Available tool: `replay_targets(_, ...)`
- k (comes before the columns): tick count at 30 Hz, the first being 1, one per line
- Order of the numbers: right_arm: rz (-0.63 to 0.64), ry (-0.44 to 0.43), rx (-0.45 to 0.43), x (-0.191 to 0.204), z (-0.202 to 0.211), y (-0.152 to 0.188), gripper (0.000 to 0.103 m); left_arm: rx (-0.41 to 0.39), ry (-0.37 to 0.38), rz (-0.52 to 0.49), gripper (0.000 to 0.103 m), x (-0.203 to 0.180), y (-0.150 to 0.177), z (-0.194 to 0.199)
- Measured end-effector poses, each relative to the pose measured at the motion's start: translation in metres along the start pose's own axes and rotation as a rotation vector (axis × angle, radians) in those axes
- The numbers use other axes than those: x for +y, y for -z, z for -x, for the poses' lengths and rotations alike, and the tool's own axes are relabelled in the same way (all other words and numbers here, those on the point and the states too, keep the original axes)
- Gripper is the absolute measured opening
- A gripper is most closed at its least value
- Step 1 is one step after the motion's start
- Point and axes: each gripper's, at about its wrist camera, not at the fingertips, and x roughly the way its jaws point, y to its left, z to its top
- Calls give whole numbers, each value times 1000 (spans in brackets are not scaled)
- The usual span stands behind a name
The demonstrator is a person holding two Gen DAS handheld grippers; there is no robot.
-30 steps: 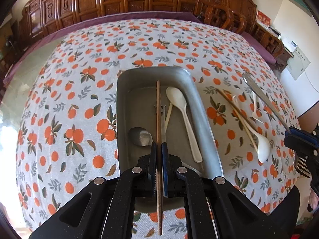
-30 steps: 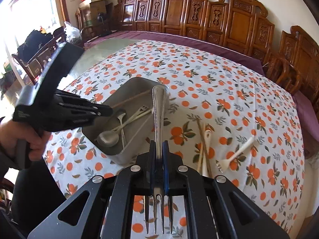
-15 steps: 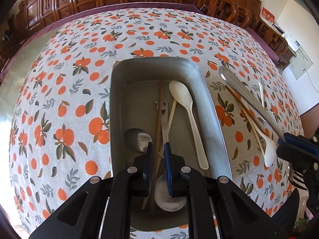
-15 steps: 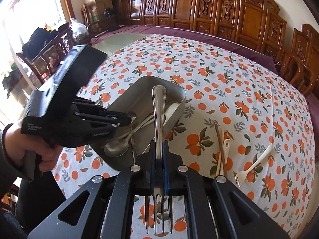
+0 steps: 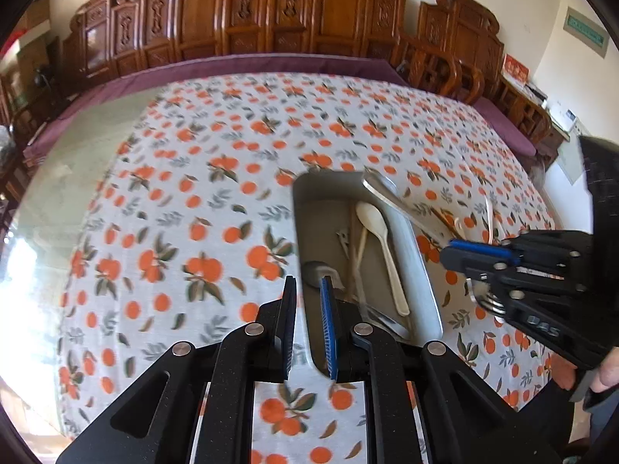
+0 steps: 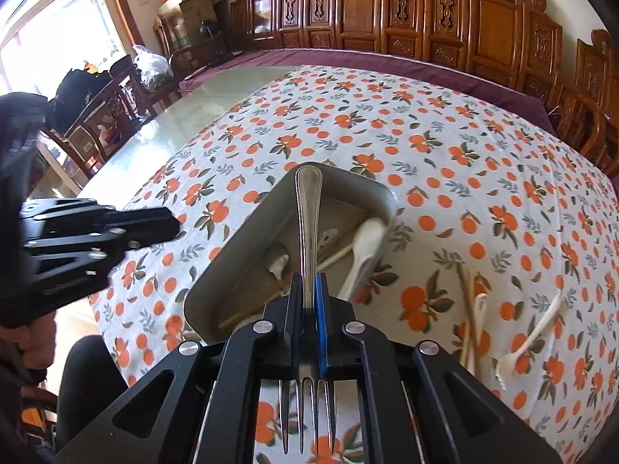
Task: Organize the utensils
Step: 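Carry the metal fork over the tray and open the right tool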
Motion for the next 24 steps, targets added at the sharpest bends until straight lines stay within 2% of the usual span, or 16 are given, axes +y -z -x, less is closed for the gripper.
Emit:
replay_targets(10, -41, 11, 58, 17, -49, -13, 8, -39, -19, 26, 11, 28, 5, 21)
replay_targets(14, -66, 43, 87, 15, -69, -15, 8, -50, -22, 18, 11, 31, 7, 28)
replay_targets(24, -110, 55, 147, 6, -99, -12, 8, -50, -27, 5, 11, 33, 13, 40)
